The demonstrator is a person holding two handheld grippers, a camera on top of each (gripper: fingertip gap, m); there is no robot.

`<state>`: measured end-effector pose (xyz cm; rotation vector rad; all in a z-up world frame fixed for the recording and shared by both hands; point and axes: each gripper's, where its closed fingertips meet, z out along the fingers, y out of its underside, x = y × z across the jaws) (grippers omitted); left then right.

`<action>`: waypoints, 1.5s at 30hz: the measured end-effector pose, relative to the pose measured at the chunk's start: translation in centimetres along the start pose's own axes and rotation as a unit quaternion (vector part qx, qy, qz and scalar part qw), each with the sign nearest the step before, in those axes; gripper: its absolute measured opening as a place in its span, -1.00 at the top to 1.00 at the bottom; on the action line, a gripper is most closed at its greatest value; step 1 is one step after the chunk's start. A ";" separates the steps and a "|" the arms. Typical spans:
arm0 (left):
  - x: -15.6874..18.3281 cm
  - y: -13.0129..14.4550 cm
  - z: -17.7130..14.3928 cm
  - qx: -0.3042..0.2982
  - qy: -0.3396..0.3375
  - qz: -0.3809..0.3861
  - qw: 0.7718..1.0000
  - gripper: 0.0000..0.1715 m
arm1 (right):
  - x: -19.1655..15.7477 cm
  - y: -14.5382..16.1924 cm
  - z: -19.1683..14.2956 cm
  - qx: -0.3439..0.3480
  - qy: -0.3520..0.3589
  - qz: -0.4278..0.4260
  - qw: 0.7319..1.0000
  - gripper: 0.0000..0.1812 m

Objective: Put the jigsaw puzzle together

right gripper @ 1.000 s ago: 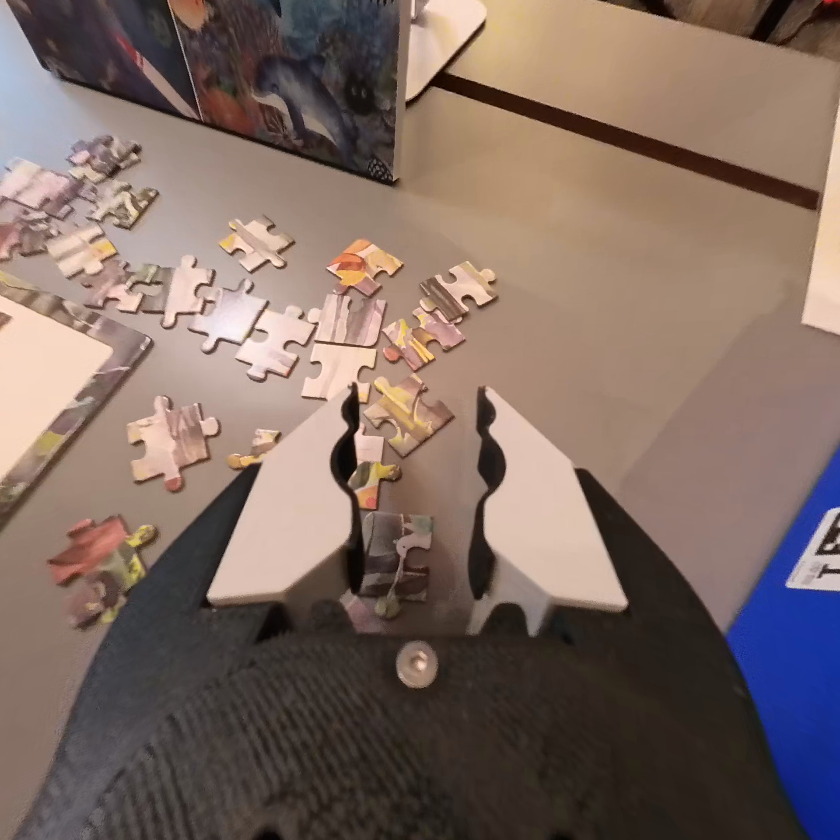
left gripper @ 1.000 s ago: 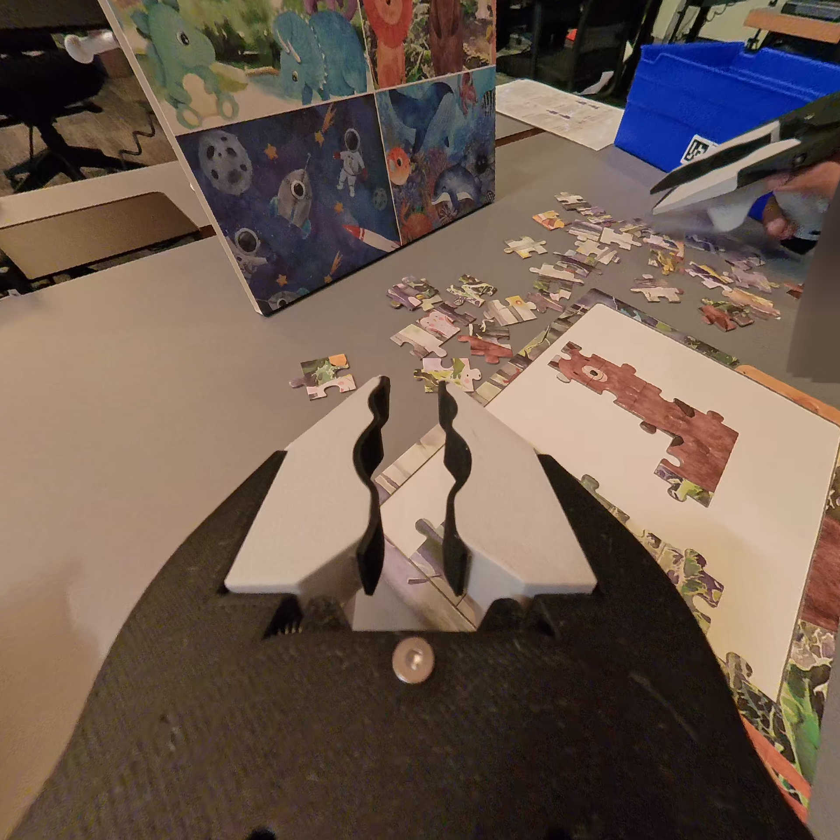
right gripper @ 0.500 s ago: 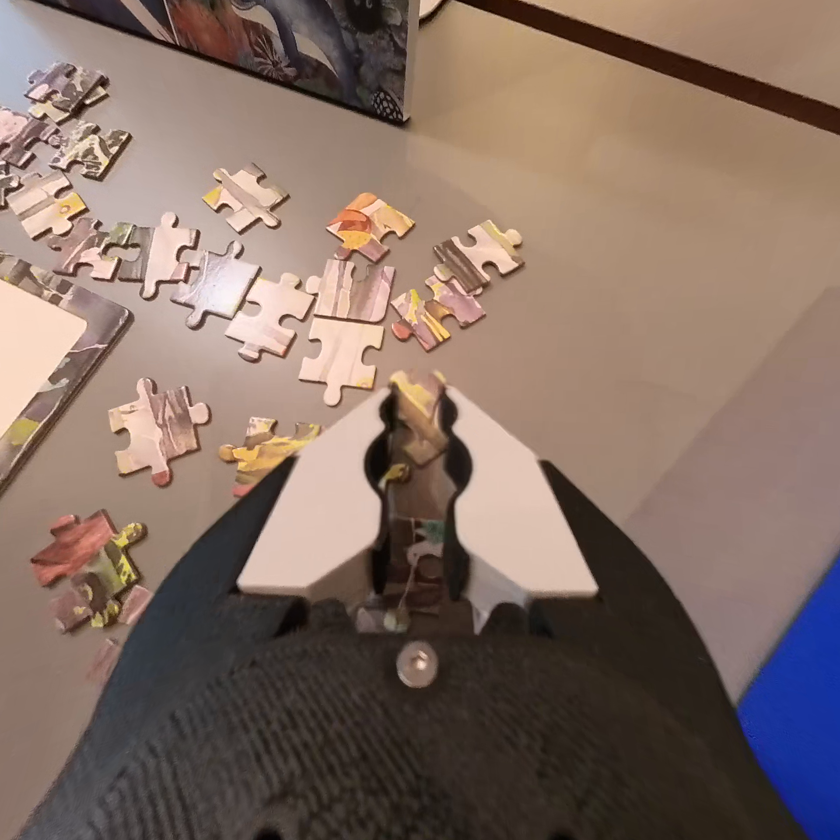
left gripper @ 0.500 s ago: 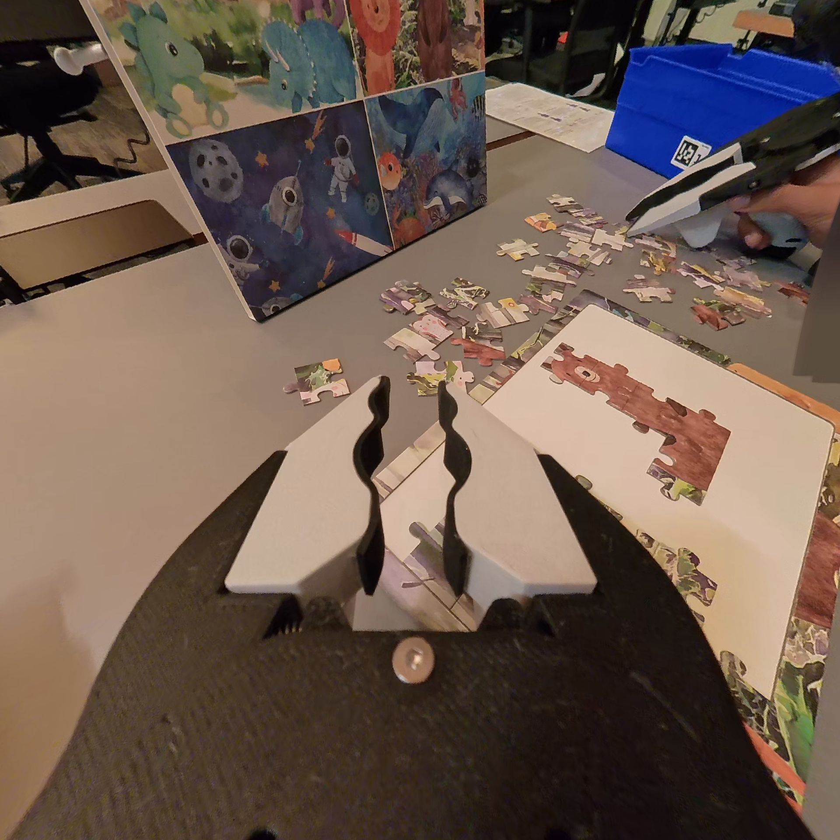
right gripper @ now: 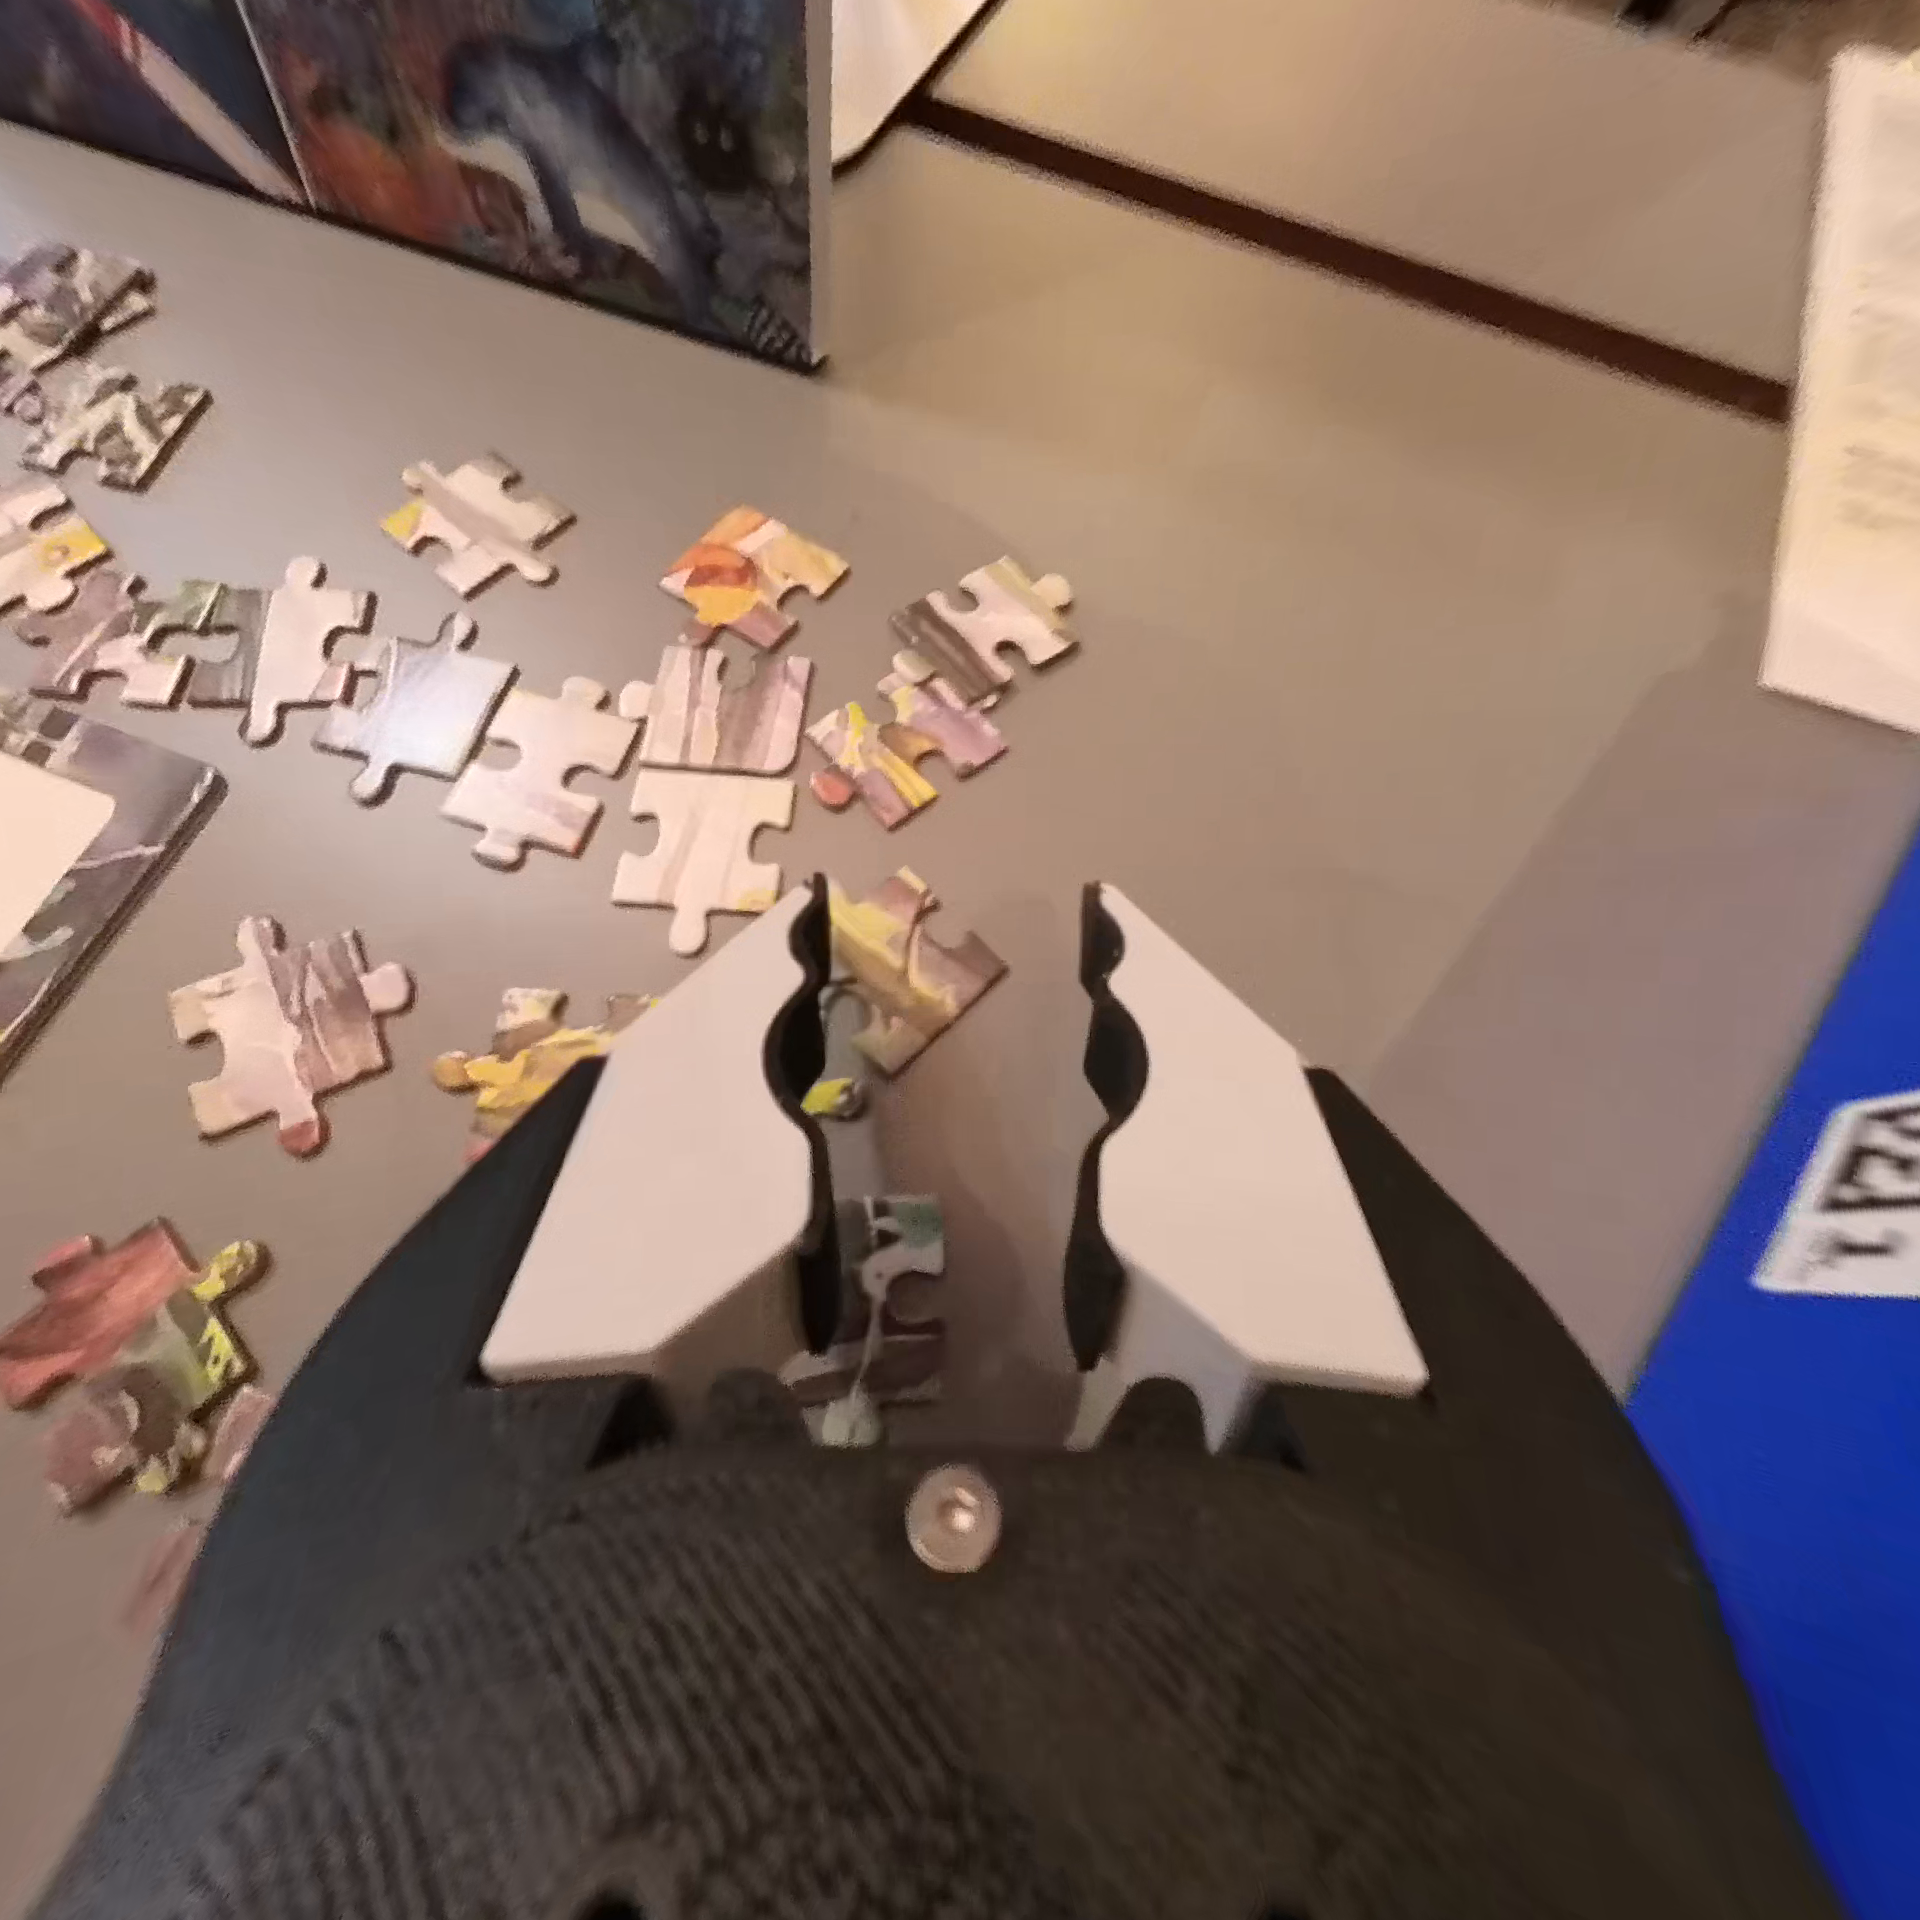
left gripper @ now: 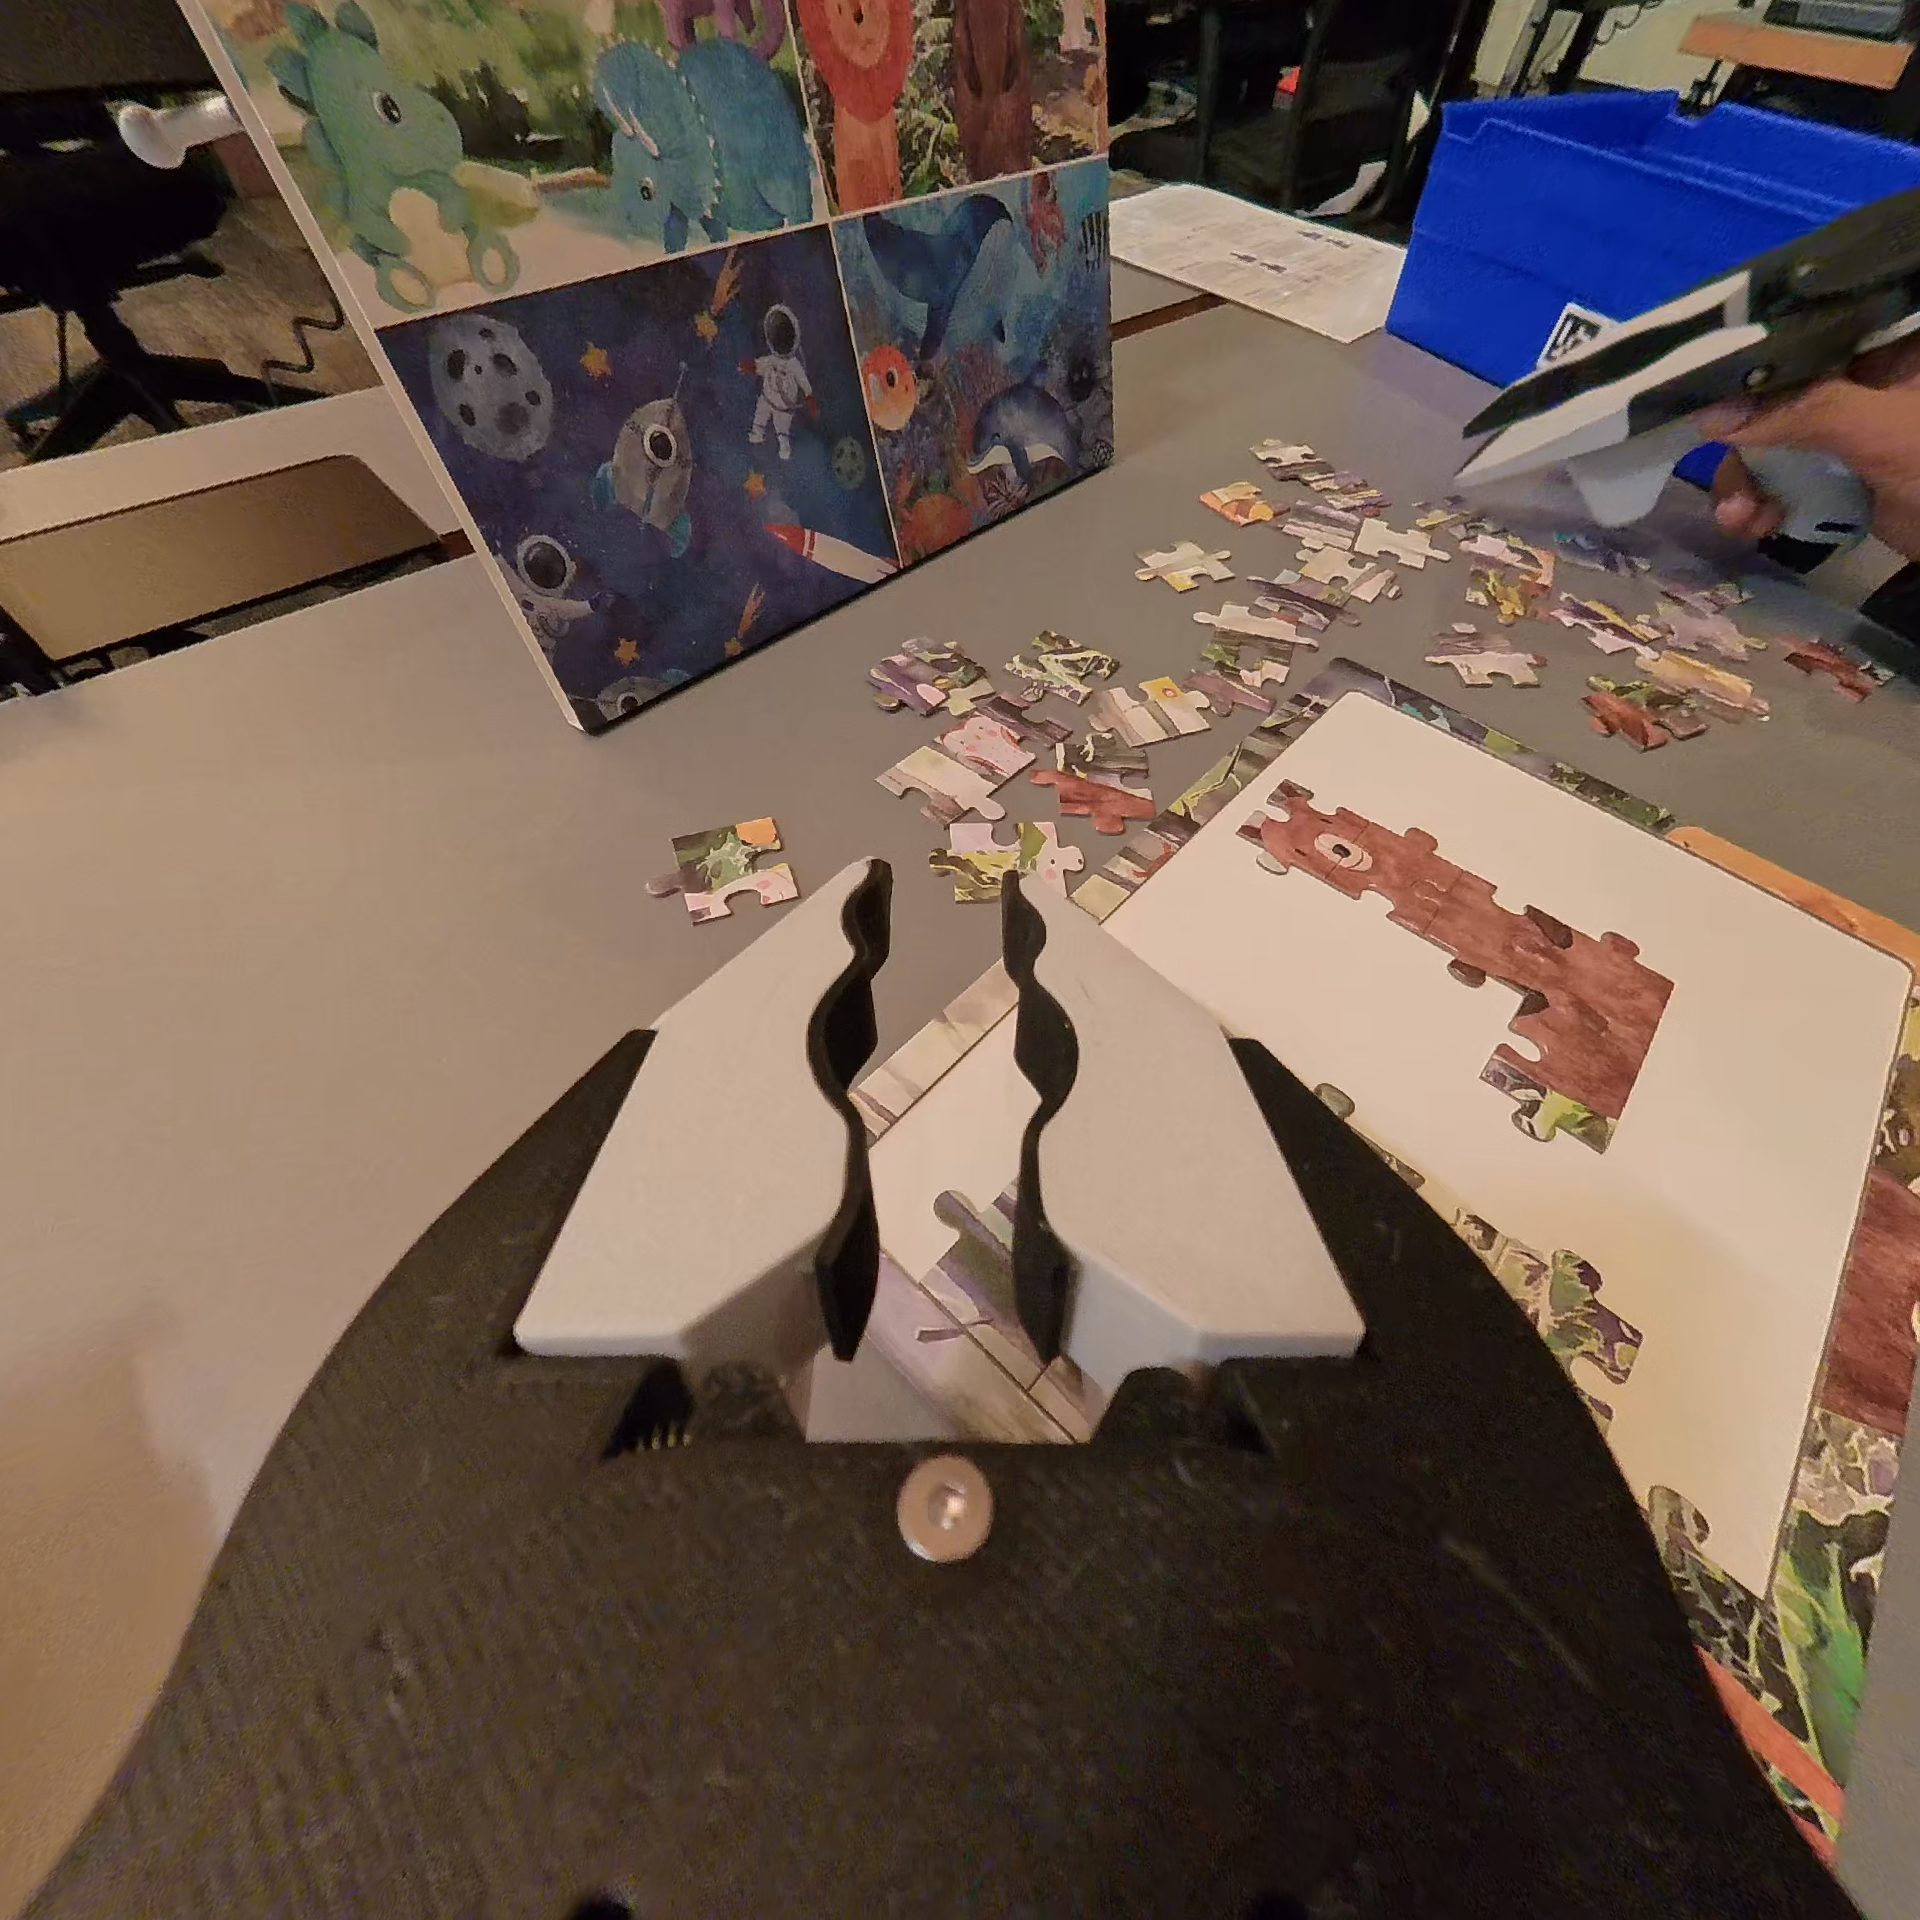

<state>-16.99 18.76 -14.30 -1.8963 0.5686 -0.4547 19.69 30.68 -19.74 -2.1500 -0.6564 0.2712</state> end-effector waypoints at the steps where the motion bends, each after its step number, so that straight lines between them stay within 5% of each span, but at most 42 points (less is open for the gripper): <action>1: 0.0 0.0 0.0 0.000 0.000 0.000 1.000 0.77 | -0.5 0.5 0.3 -0.015 -0.016 0.000 1.000 0.46; 5: 0.1 0.0 0.0 -0.001 0.001 0.000 1.000 0.77 | -1.3 1.2 0.8 -0.030 -0.033 -0.008 0.999 0.48; 9: 0.1 0.0 0.1 -0.002 0.002 0.002 1.000 0.77 | 0.2 1.3 0.7 -0.029 -0.005 0.024 0.999 0.81; 18: 0.1 0.1 0.1 -0.003 0.000 0.003 1.000 0.77 | 1.7 0.3 -0.3 -0.002 0.032 0.055 0.998 0.68; 22: 0.1 0.2 0.1 -0.005 0.000 0.003 1.000 0.77 | 3.0 2.2 -0.5 -0.047 0.065 0.092 0.993 0.61; 28: 0.1 0.2 0.2 -0.006 -0.002 0.003 1.000 0.77 | -0.7 1.7 -1.2 -0.047 -0.069 0.184 0.979 0.61; 31: 0.1 0.3 0.2 -0.007 -0.001 0.003 1.000 0.77 | -2.2 -1.0 -1.9 0.021 -0.145 0.204 0.968 0.55; 34: 0.1 0.3 0.2 -0.008 -0.001 0.005 1.000 0.77 | -1.7 -2.1 -2.2 0.059 -0.134 0.172 0.974 0.50; 40: 0.2 0.2 0.2 -0.007 0.002 0.005 1.000 0.77 | 0.1 0.3 -0.4 -0.013 -0.001 0.000 1.000 0.55; 45: 0.4 0.2 0.3 -0.006 0.003 0.007 1.000 0.77 | -1.0 1.2 0.7 -0.031 -0.025 -0.011 0.999 0.75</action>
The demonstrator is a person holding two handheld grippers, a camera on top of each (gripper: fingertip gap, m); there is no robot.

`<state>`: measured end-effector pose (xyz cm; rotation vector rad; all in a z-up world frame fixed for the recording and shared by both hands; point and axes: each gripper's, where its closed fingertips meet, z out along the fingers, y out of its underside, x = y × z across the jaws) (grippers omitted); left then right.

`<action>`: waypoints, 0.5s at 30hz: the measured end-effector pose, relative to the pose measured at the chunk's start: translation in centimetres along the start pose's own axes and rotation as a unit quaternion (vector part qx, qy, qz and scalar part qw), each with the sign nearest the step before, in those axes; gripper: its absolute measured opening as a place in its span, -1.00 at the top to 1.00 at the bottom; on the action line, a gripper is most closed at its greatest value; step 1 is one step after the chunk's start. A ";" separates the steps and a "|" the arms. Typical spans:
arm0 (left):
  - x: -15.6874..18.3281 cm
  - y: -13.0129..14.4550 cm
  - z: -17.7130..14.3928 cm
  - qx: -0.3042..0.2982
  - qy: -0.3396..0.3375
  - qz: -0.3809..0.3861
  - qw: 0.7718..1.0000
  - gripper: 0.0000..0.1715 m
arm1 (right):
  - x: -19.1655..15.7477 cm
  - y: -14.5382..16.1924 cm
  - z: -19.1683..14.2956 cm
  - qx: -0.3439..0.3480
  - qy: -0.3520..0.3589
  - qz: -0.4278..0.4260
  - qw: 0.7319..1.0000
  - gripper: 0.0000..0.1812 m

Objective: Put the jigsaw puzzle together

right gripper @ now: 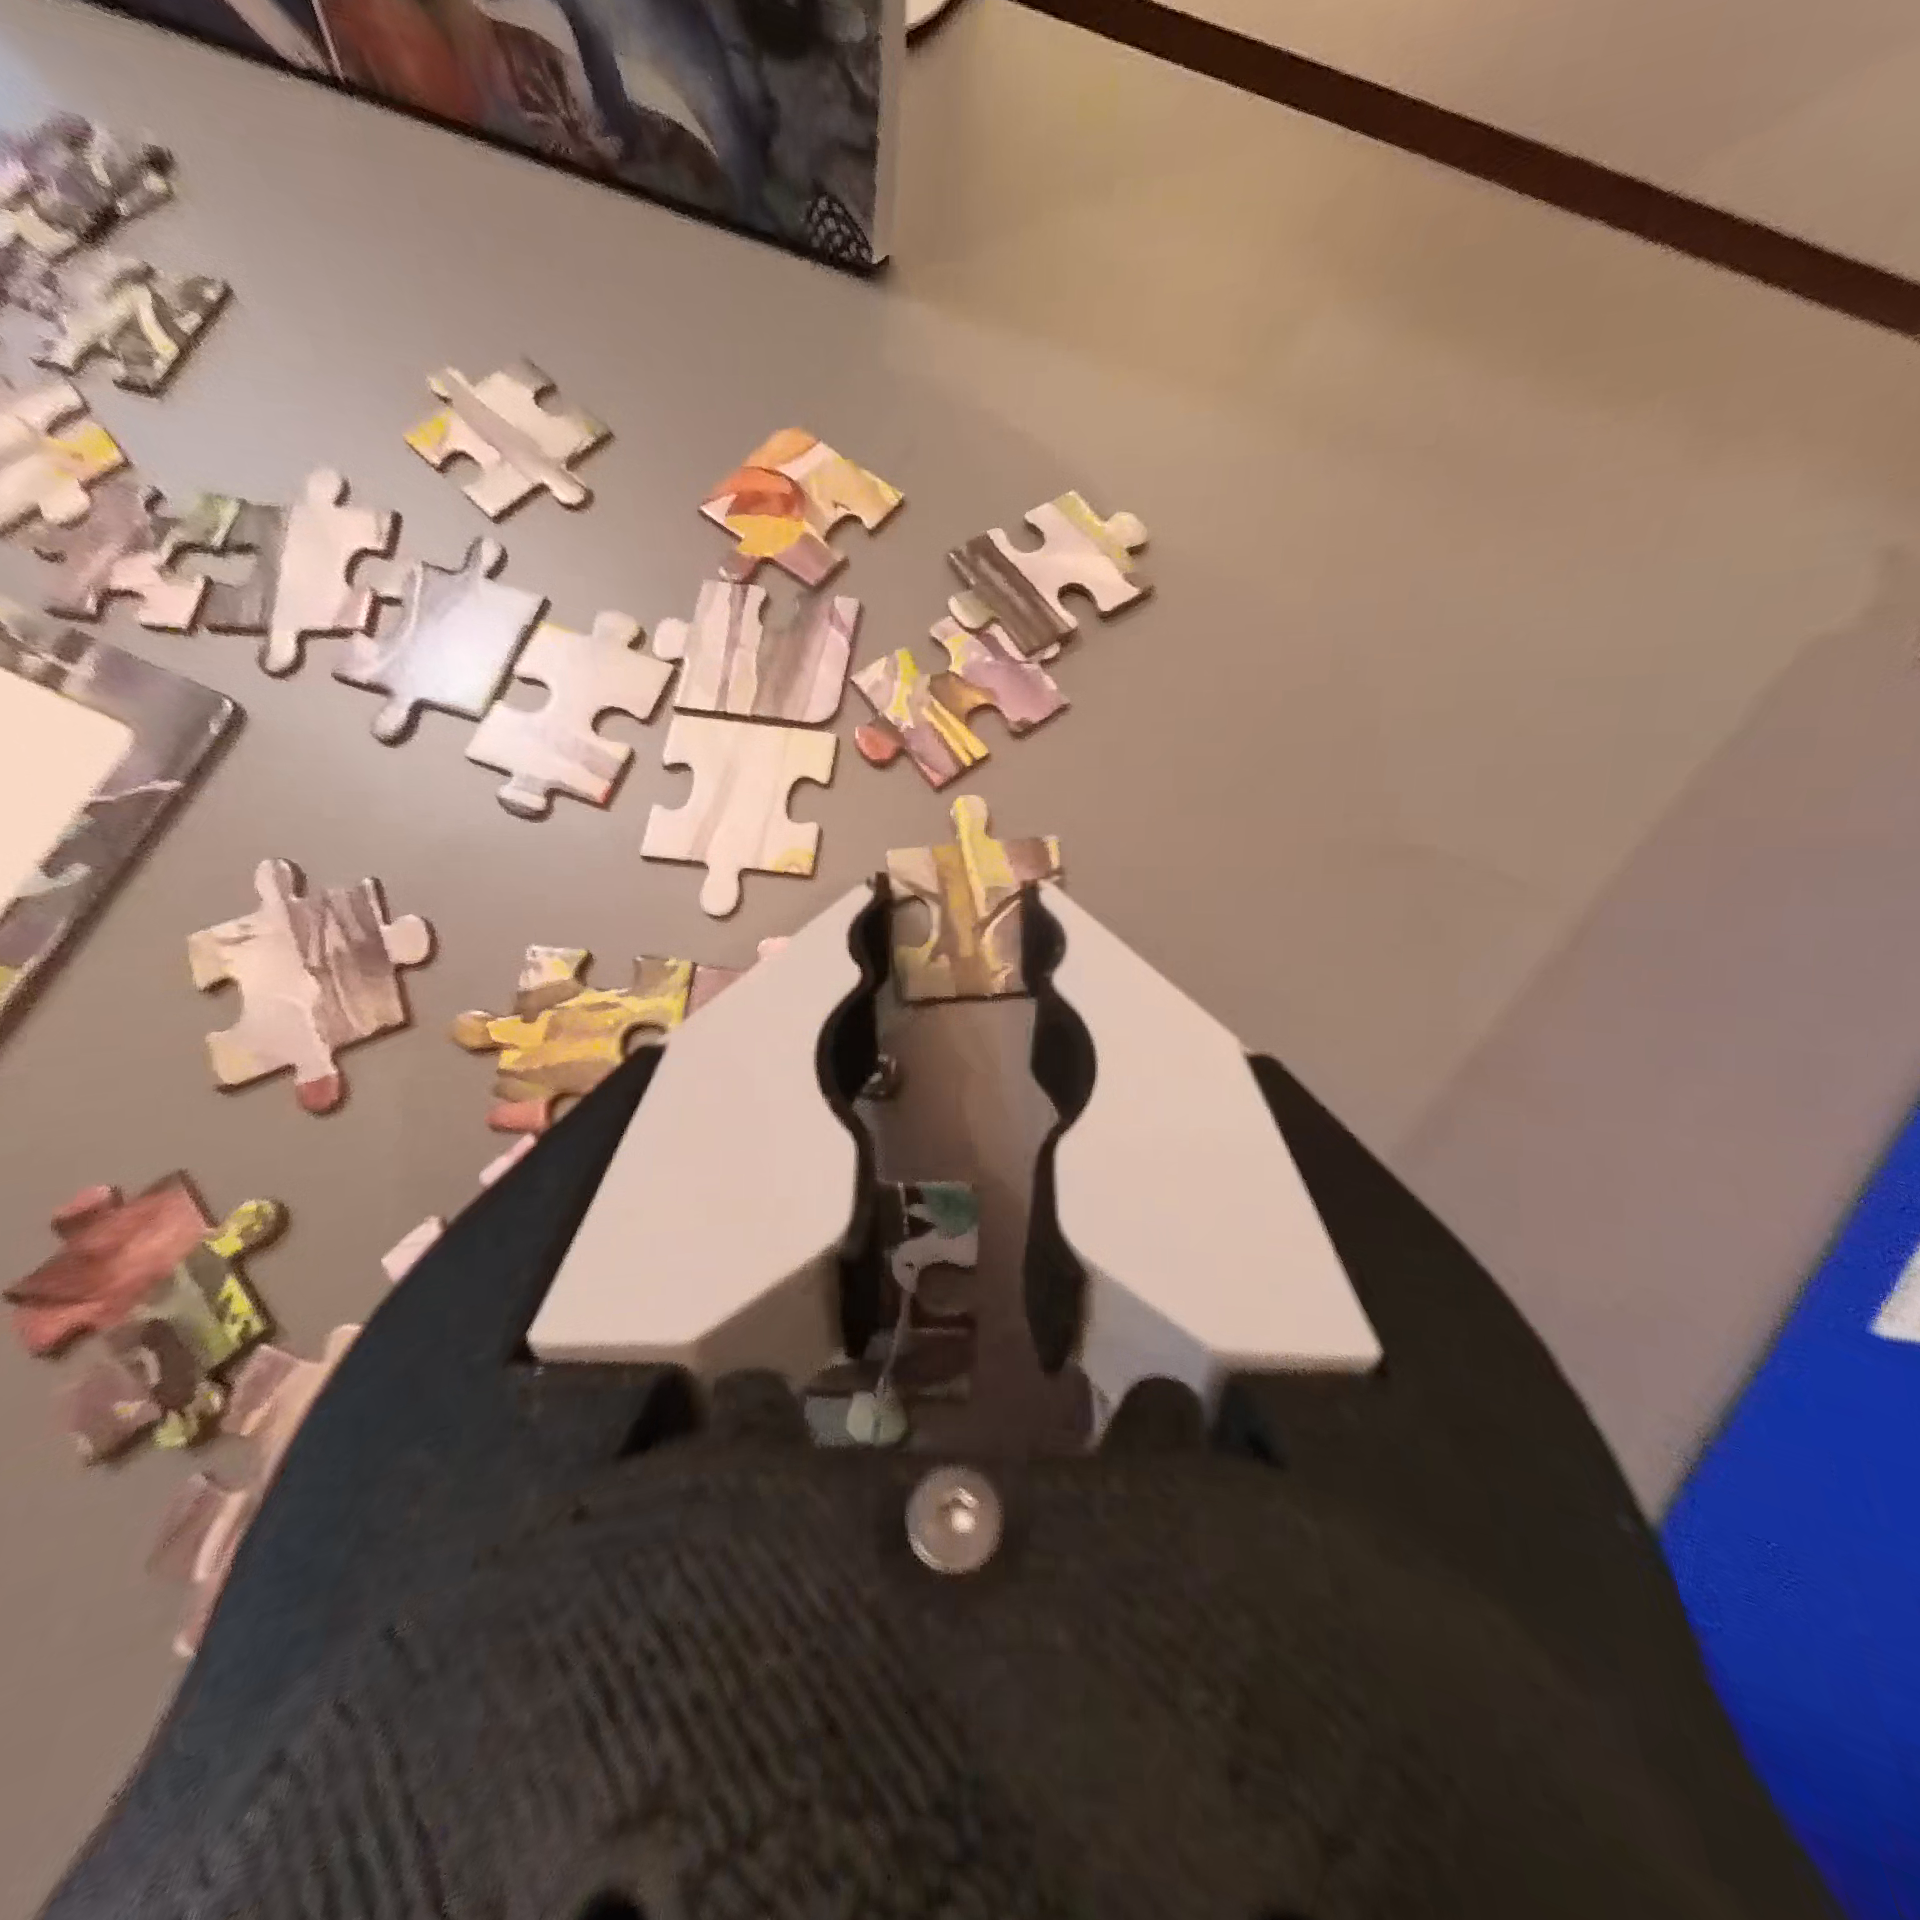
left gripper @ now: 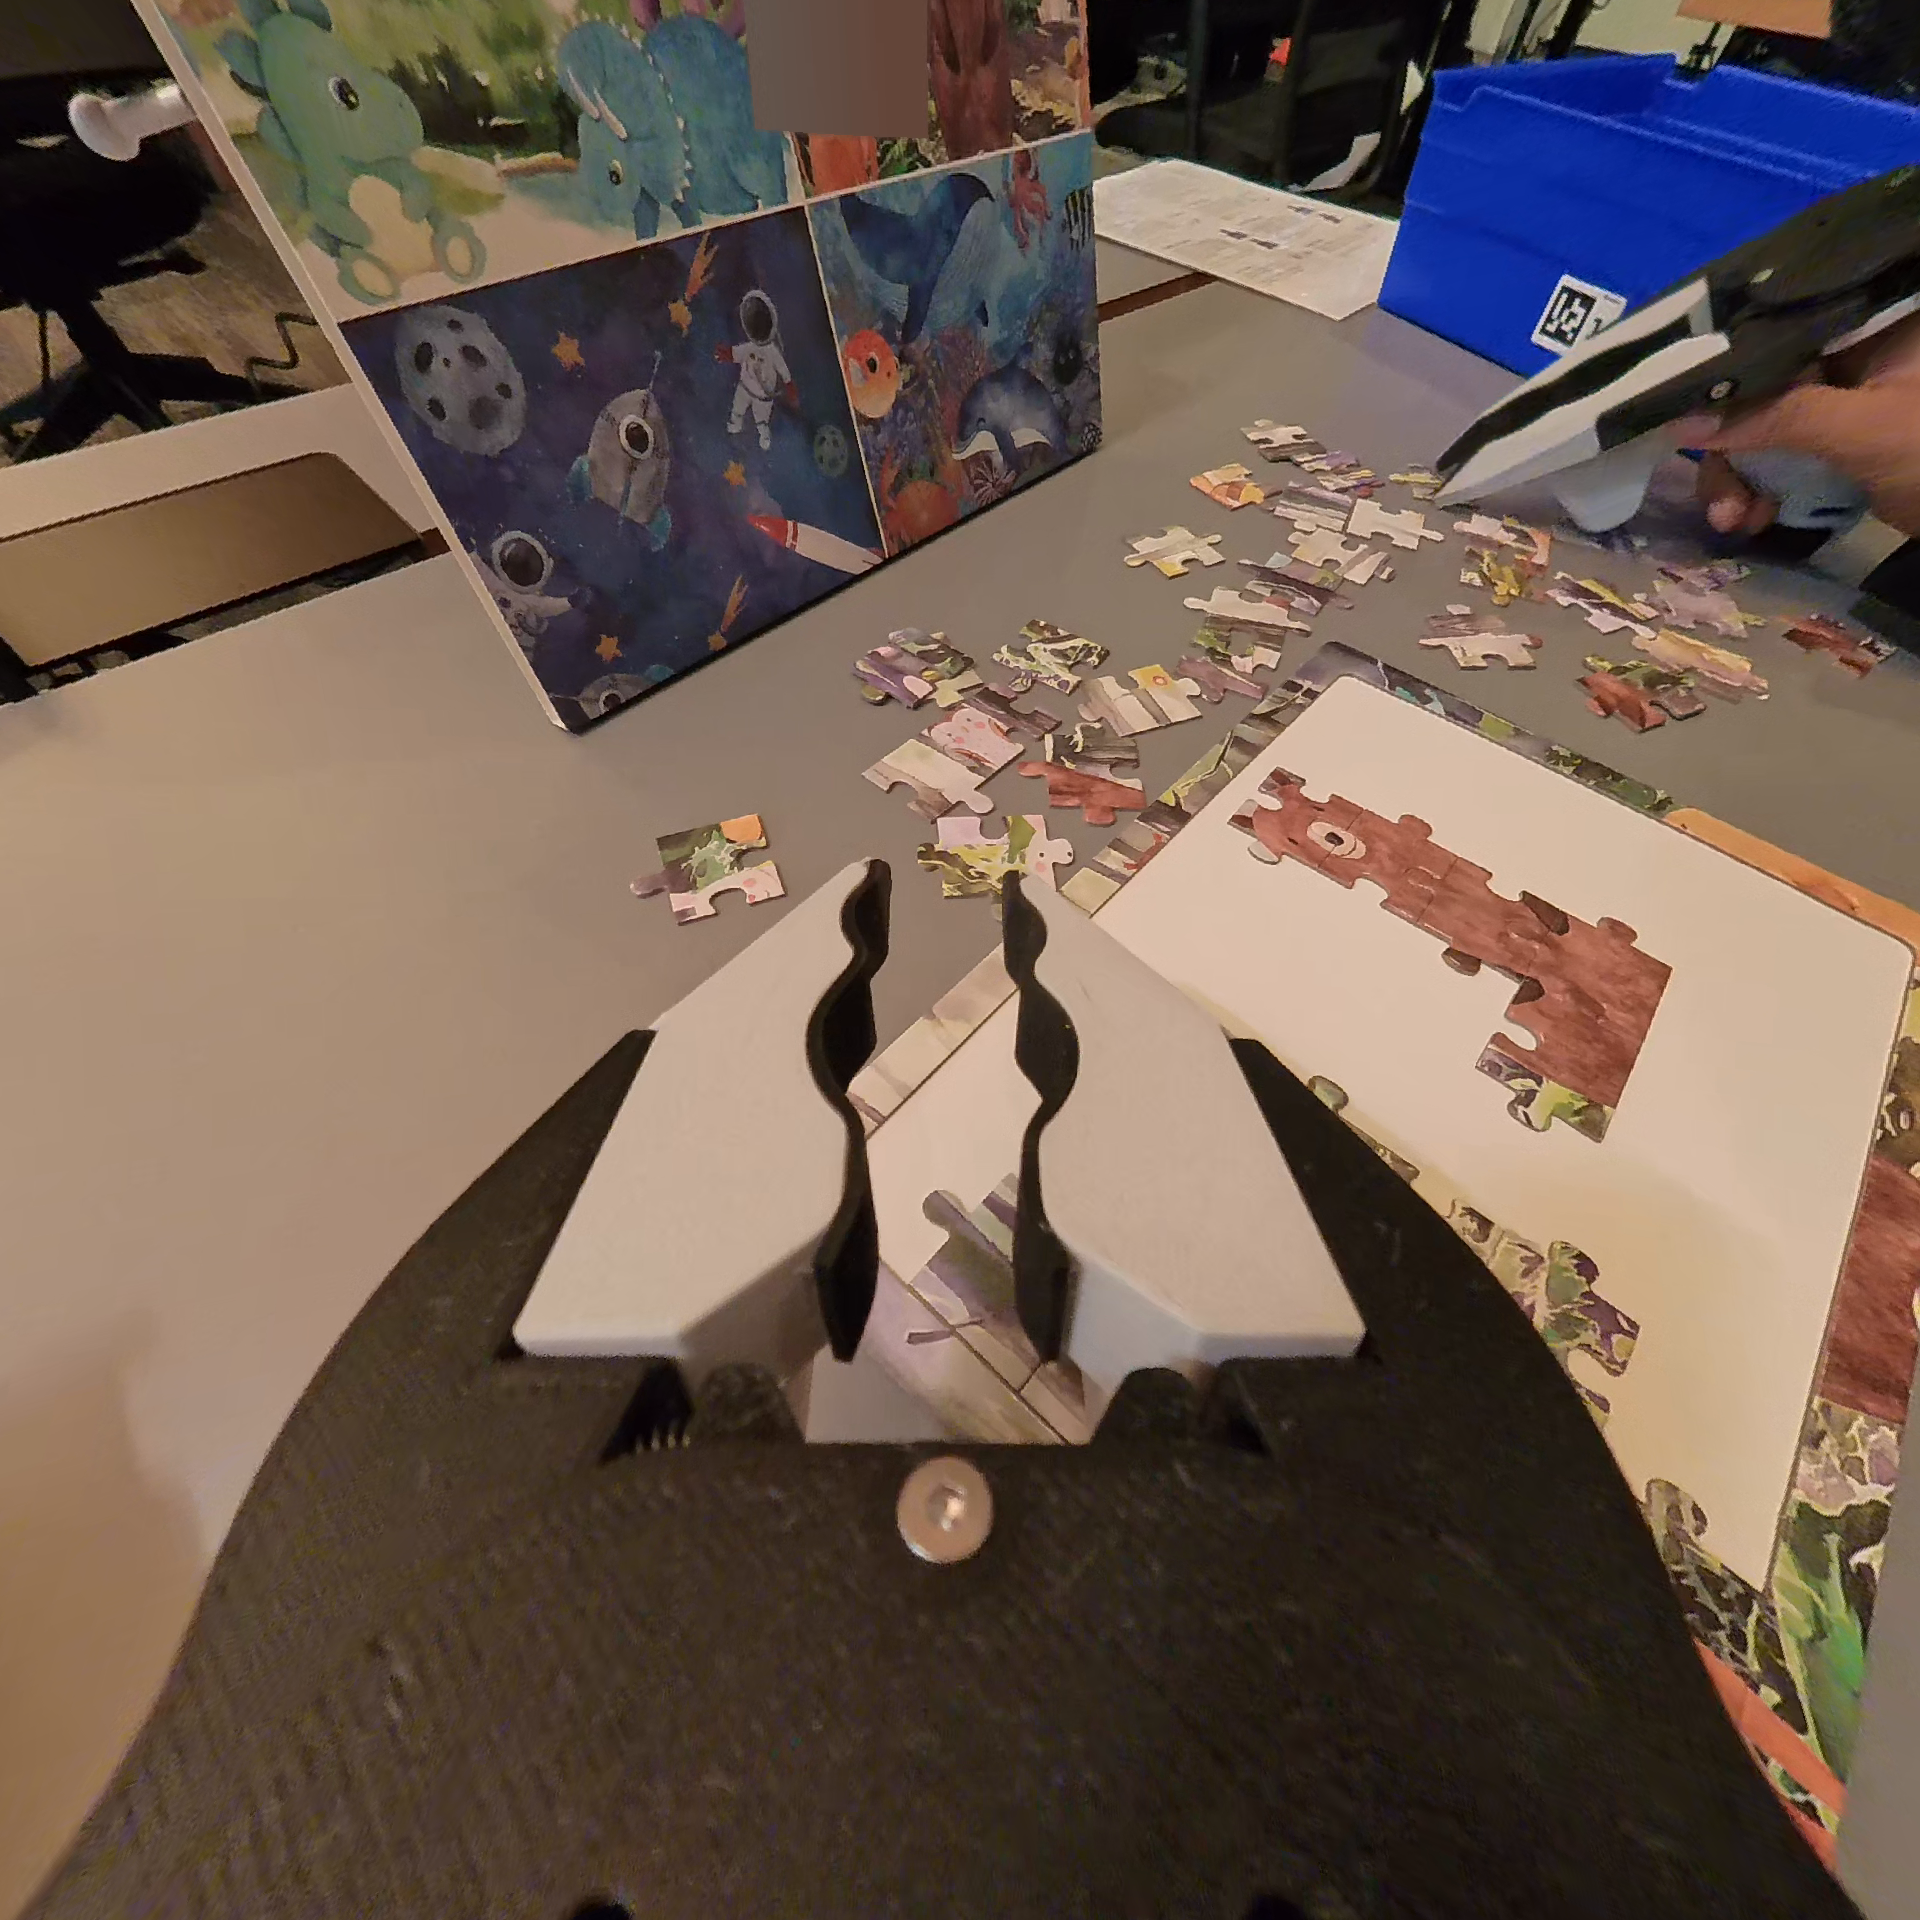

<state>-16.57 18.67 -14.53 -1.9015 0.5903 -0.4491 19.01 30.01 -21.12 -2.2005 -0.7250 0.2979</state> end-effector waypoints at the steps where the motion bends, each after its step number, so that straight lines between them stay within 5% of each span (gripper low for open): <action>1: 0.0 0.0 0.0 0.000 0.000 0.000 1.000 0.77 | 0.0 0.0 0.0 0.002 -0.009 0.015 1.000 0.75; 10: 0.0 -0.1 -0.1 0.002 0.000 0.000 1.000 0.77 | 0.2 -0.1 -0.3 -0.003 0.000 0.018 1.000 0.75; 15: 0.1 -0.2 -0.1 0.007 0.003 -0.002 1.000 0.77 | -1.1 -3.6 -2.6 0.092 -0.036 0.034 0.995 0.76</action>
